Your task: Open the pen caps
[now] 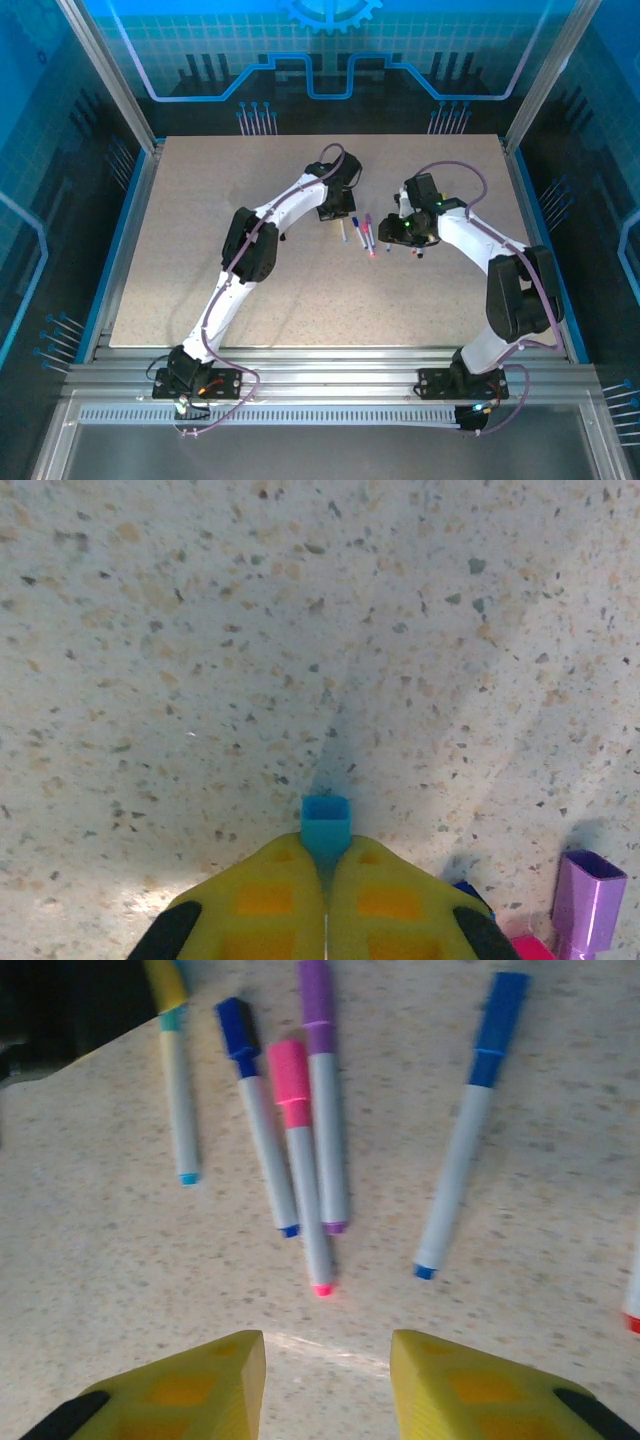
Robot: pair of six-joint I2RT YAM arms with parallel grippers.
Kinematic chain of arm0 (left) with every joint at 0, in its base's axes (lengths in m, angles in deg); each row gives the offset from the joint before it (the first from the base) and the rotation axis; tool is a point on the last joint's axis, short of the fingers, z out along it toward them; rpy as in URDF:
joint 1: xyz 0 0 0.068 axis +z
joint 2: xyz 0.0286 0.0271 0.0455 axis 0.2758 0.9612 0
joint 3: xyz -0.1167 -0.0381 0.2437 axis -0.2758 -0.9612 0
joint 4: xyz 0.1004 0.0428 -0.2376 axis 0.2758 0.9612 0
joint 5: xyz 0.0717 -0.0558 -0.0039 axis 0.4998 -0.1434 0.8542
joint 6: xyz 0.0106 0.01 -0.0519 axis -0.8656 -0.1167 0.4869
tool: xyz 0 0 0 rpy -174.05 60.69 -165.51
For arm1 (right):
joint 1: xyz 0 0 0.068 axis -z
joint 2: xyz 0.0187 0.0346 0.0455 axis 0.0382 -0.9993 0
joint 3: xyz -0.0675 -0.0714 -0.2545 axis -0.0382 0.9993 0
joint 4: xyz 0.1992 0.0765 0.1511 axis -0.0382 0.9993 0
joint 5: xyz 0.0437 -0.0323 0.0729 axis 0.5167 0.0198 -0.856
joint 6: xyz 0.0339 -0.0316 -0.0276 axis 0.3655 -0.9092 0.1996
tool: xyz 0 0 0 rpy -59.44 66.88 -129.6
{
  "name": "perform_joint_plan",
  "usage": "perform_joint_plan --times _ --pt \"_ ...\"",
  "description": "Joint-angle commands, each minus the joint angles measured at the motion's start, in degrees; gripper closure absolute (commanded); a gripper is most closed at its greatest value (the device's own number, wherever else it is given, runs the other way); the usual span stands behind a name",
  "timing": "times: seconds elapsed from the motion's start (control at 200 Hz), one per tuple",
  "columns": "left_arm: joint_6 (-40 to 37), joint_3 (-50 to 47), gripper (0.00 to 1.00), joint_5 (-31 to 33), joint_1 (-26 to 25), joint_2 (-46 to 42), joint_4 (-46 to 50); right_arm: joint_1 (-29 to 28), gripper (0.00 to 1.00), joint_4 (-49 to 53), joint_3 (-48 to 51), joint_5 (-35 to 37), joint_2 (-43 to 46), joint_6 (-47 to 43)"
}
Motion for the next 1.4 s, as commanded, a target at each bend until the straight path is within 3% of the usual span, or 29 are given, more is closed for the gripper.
perform_joint_plan --times 0.0,0.095,0.2,0.515,0.976,1.076,1.116,1.181,1.356,1.396 --pt "-1.9 -6.0 1.0 -0.9 1.8 -5.0 0.1 -2.0 0.59 -5.3 1.8 -6.5 -0.7 1.9" --pt "-2.6 -9.9 1.0 -3.9 2.2 -9.4 -2.3 -2.9 0.5 -11.1 3.5 -10.4 -0.5 4.3" --pt "-3.1 -12.3 1.0 -7.3 2.2 -12.9 -3.6 -3.8 0.48 -15.8 3.9 -13.4 -1.2 6.3" --pt "-1.7 -21.1 1.0 -12.0 1.4 -20.6 -8.4 -6.5 0.55 -22.4 0.9 -19.3 -7.5 10.0" --pt "-2.1 -22.1 1.0 -13.4 0.2 -23.1 -8.5 -8.8 0.56 -25.3 -1.5 -20.6 -11.7 12.9" --pt "-2.0 -22.3 1.0 -13.6 0.1 -23.6 -8.8 -8.8 0.64 -24.5 -2.5 -19.8 -12.8 13.0" --pt "-2.1 -22.3 1.0 -13.6 0.1 -23.7 -8.7 -8.8 0.75 -24.5 -2.7 -19.6 -13.0 13.2" --pt "-2.4 -22.2 1.0 -13.2 0.1 -24.0 -8.3 -8.6 1.0 -24.4 -3.0 -19.5 -13.1 13.5" --pt "-2.3 -22.9 1.0 -11.2 0.2 -24.0 -7.2 -8.4 1.0 -26.0 -1.7 -20.8 -11.6 12.7" --pt "-2.2 -23.1 0.9 -10.9 0.2 -23.8 -7.1 -8.4 1.0 -26.2 -1.3 -21.0 -11.0 12.7"
